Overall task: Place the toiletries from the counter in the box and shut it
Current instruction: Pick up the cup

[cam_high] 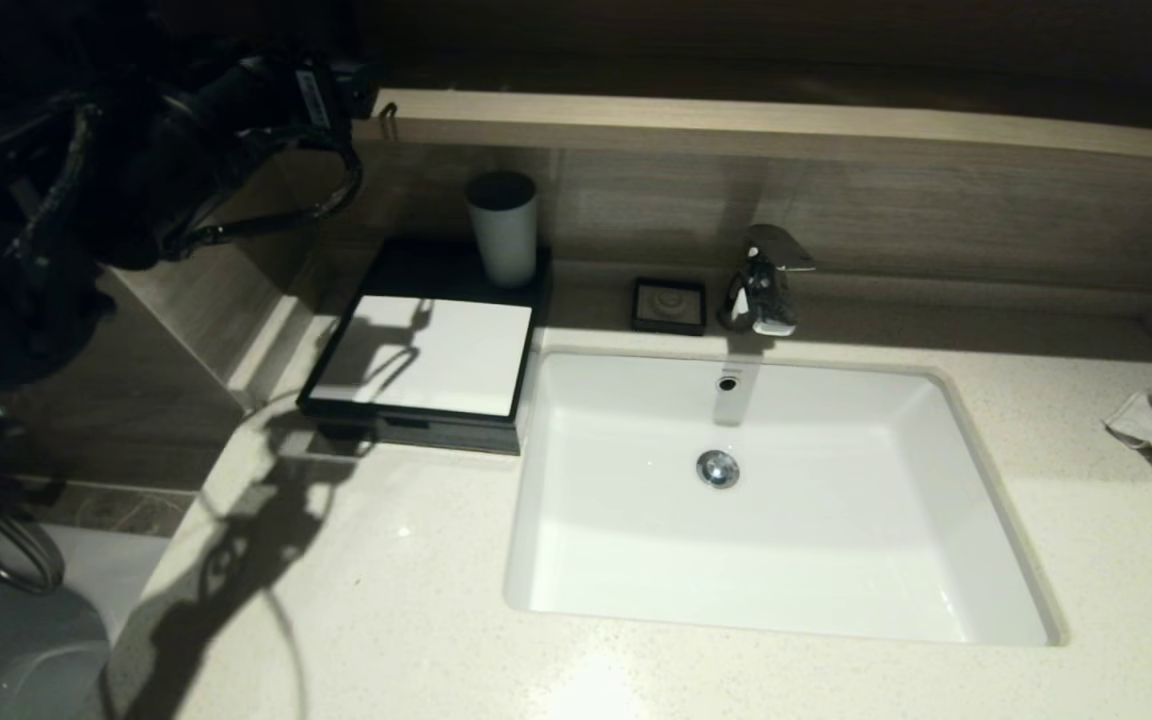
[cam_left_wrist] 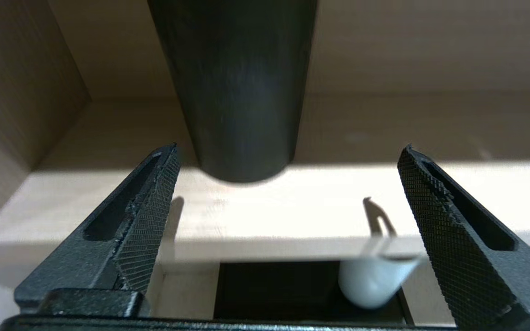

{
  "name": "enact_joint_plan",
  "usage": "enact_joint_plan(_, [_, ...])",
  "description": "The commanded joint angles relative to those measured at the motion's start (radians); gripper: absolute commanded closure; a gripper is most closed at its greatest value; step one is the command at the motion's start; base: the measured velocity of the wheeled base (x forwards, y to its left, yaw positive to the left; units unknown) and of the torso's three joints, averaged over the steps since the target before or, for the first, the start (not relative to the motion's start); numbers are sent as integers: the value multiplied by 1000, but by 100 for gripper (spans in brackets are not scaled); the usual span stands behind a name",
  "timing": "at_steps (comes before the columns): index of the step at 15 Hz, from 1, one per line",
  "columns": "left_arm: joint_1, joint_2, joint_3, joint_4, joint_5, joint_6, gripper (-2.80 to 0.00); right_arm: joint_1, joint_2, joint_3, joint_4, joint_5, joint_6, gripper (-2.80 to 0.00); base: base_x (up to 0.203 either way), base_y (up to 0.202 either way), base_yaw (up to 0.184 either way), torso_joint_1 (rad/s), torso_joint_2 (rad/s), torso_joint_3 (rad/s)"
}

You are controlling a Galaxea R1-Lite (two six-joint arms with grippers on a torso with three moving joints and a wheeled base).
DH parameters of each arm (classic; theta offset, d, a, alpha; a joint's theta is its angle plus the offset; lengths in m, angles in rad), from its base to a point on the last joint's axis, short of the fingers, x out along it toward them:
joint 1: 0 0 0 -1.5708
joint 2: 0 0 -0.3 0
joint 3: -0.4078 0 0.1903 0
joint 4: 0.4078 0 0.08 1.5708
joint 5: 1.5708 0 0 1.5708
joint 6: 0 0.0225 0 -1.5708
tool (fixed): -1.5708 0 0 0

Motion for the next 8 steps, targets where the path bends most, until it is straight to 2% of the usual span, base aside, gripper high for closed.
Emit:
enact_joint_plan(1, [2, 26, -33, -3, 2, 1, -280, 0, 2, 0, 0, 0, 0, 0, 0, 0, 0, 0, 0, 0])
enact_joint_plan(8, [34, 84, -89, -5, 2, 13, -280, 0, 0, 0, 0, 0, 0, 0, 0, 0, 0, 0, 0, 0])
